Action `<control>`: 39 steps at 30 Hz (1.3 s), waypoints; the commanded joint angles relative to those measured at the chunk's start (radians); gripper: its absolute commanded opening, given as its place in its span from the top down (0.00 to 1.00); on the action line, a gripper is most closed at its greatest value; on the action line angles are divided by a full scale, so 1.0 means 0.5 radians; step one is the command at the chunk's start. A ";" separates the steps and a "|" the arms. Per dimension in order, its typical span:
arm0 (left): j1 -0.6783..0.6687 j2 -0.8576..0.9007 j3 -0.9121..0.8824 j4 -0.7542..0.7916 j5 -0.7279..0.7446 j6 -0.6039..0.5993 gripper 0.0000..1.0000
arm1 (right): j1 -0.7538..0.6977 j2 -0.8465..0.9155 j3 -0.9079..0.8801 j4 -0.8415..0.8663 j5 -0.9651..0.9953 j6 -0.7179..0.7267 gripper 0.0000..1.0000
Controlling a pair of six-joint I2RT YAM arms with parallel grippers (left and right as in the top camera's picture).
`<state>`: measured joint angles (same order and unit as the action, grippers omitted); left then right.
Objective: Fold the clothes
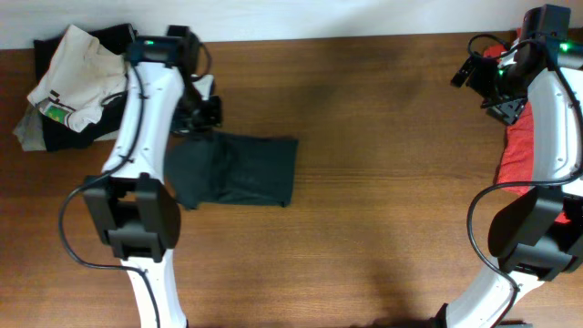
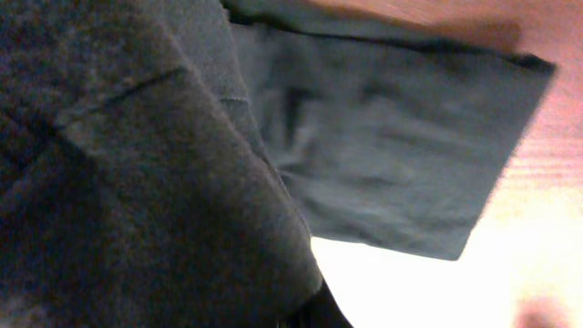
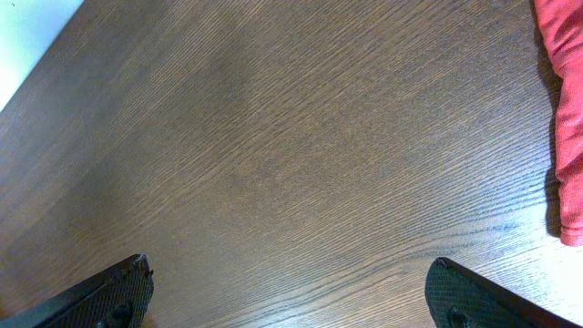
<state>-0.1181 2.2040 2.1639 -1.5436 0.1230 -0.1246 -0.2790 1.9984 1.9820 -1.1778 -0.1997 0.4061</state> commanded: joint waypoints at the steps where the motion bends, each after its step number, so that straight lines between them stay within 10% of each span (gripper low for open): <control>1: -0.136 0.012 0.041 0.006 0.037 -0.082 0.99 | -0.006 -0.025 0.025 0.001 0.020 -0.018 0.01; 15: -0.543 0.013 -0.566 0.710 0.301 -0.238 0.90 | -0.006 -0.025 0.025 0.000 0.020 -0.018 0.01; 17: -0.568 0.013 -0.568 0.730 0.302 -0.238 0.69 | -0.006 -0.025 0.025 0.000 0.020 -0.018 0.01; 27: -0.575 -0.046 -0.166 0.358 0.161 -0.093 0.75 | -0.006 -0.025 0.025 0.000 0.020 -0.018 0.02; 35: -0.311 -0.127 -0.076 -0.211 -0.216 -0.141 0.18 | -0.006 -0.025 0.025 0.001 0.020 -0.018 0.01; 39: -0.349 -0.126 -0.297 -0.067 0.045 0.021 0.13 | -0.006 -0.025 0.025 0.000 0.020 -0.018 0.01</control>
<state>-0.2638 2.1639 2.0941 -1.6184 0.0570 -0.1764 -0.2790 1.9984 1.9820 -1.1774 -0.1997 0.4061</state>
